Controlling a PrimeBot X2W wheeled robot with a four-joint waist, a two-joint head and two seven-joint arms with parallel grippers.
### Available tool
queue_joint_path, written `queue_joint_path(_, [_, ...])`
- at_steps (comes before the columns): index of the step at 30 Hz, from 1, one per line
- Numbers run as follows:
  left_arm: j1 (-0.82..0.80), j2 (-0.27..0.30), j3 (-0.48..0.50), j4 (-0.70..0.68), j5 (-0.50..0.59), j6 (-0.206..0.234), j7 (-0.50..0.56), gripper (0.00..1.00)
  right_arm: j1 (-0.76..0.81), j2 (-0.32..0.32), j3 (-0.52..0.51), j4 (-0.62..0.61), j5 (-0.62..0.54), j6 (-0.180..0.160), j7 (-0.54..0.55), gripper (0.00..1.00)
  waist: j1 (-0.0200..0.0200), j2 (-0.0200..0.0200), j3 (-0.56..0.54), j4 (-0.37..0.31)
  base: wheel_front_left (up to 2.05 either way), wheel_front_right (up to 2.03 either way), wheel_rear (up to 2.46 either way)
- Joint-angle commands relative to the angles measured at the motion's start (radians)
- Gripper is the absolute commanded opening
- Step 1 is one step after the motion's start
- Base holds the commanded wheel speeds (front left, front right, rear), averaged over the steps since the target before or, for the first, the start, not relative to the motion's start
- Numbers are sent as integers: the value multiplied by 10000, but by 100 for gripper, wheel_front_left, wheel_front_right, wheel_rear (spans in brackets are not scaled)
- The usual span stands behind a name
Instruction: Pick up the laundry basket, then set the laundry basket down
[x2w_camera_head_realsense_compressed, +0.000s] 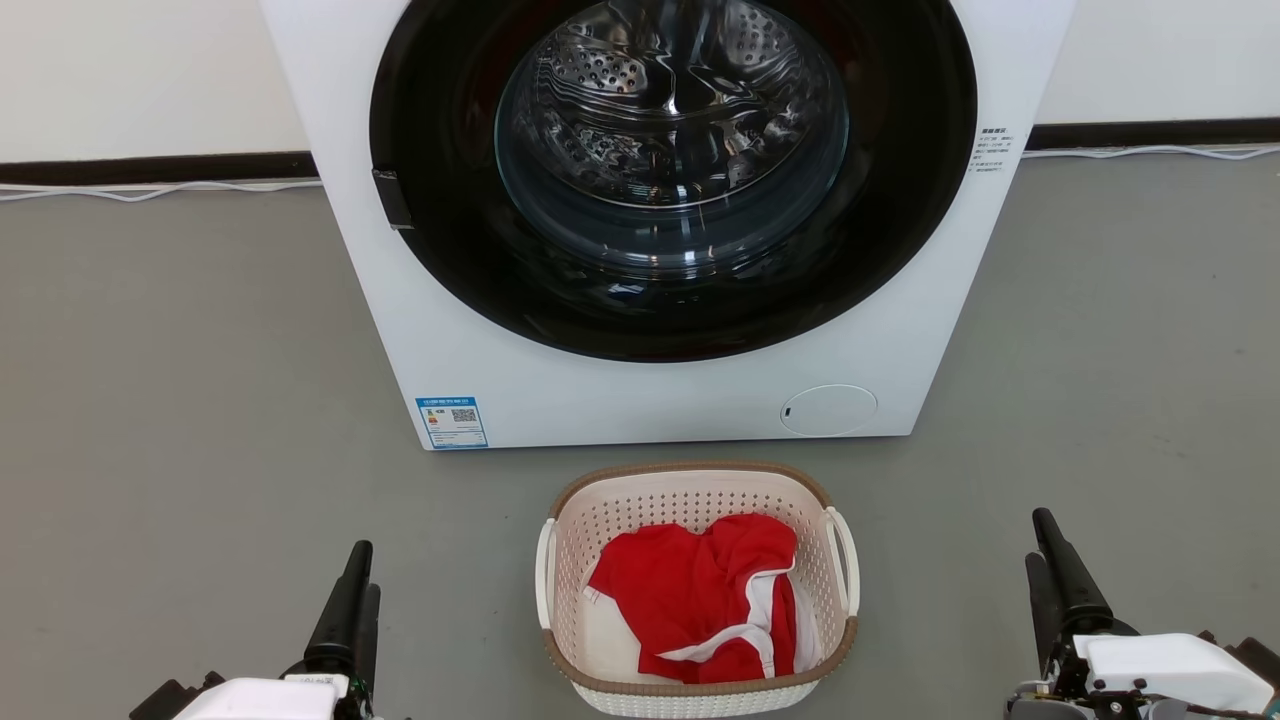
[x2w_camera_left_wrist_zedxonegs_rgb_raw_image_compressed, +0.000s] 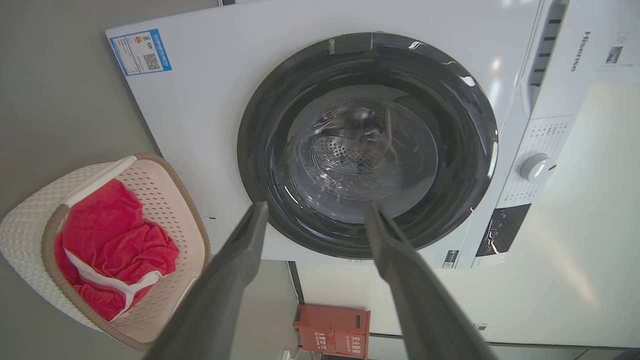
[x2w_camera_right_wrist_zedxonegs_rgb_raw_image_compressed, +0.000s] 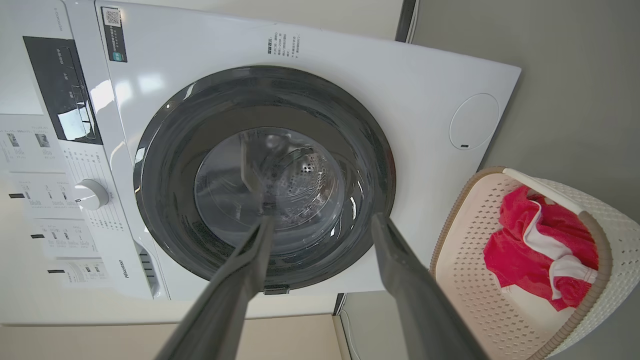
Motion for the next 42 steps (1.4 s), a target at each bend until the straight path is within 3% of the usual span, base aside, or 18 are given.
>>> queue_joint_path(1, [-384, 74, 32, -209, 271, -20, -130, 100, -295, -153, 46, -331, -362, 21, -162, 100, -2, 0, 0, -1, 0, 0, 0])
queue_joint_path(13, [-428, 89, 46, -59, 1373, -26, -452, 100, -332, -160, 54, -347, -2363, 27, -484, 100, -2, 0, -49, -2, 0, 0, 0])
queue_joint_path(26, [-525, 107, 33, -23, 3280, -33, -834, 100, -455, -245, 109, -376, -4529, 35, -867, 100, -2, 0, -59, 23, 0, 0, 0])
queue_joint_path(42, [-602, 129, -128, -169, 6002, 420, -1304, 100, -609, -432, 400, -341, -7500, 45, -1337, 100, -2, 0, -54, 47, 0, 0, 0])
